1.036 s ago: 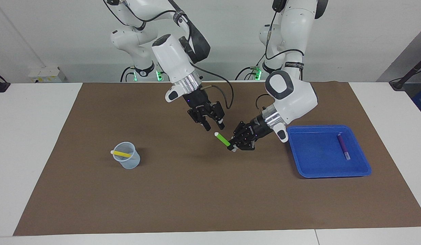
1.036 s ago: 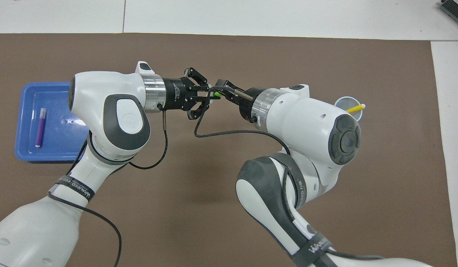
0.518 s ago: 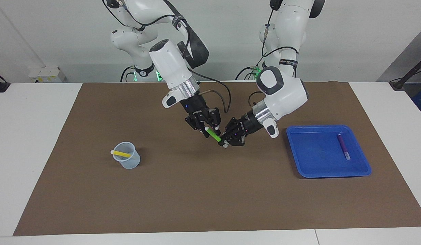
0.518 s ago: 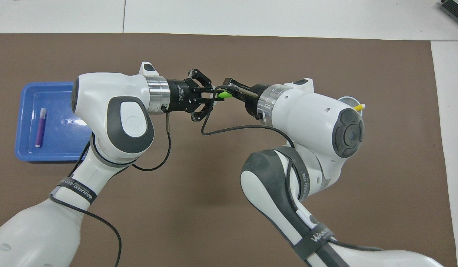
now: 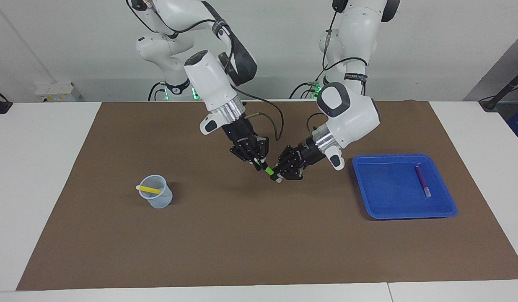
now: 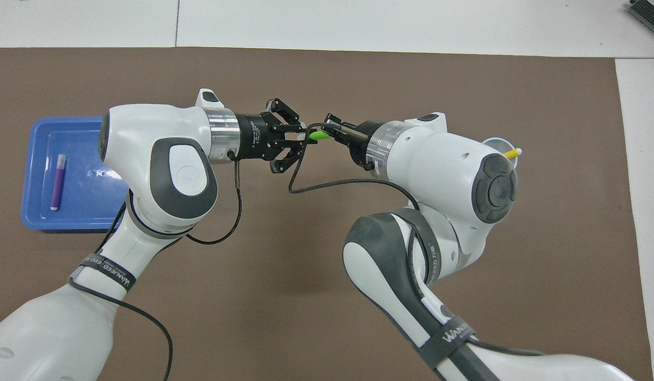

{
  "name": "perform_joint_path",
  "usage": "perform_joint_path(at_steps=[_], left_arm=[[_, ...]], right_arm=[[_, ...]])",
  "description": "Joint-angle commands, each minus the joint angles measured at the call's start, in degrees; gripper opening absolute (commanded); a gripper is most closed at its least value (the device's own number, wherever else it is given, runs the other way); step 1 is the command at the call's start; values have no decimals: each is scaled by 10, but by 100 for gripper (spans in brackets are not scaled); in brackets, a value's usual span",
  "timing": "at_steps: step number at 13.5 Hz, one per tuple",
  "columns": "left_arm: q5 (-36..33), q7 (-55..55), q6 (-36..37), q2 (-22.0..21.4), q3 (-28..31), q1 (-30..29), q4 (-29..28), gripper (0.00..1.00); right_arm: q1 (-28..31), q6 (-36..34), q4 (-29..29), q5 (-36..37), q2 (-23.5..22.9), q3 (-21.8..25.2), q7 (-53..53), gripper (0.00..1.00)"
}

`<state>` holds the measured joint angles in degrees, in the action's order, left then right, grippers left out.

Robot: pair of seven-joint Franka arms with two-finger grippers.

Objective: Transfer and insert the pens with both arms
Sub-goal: 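Grasp the green pen with the right gripper while the left gripper opens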

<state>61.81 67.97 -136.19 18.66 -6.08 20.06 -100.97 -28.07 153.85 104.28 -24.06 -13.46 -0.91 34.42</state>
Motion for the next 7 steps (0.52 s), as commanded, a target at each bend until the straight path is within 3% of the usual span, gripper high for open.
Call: perform_joint_path(at_steps=[1,7], left_arm=[[-3,3,-6,-22,7,8,-34,100],[-104,-2,-4,-63,11,-16,-105,100]], right_arm=[[3,-14,-6,-3,1,-2,-17,0],[55,-132,-1,30,35,0,-146,0]])
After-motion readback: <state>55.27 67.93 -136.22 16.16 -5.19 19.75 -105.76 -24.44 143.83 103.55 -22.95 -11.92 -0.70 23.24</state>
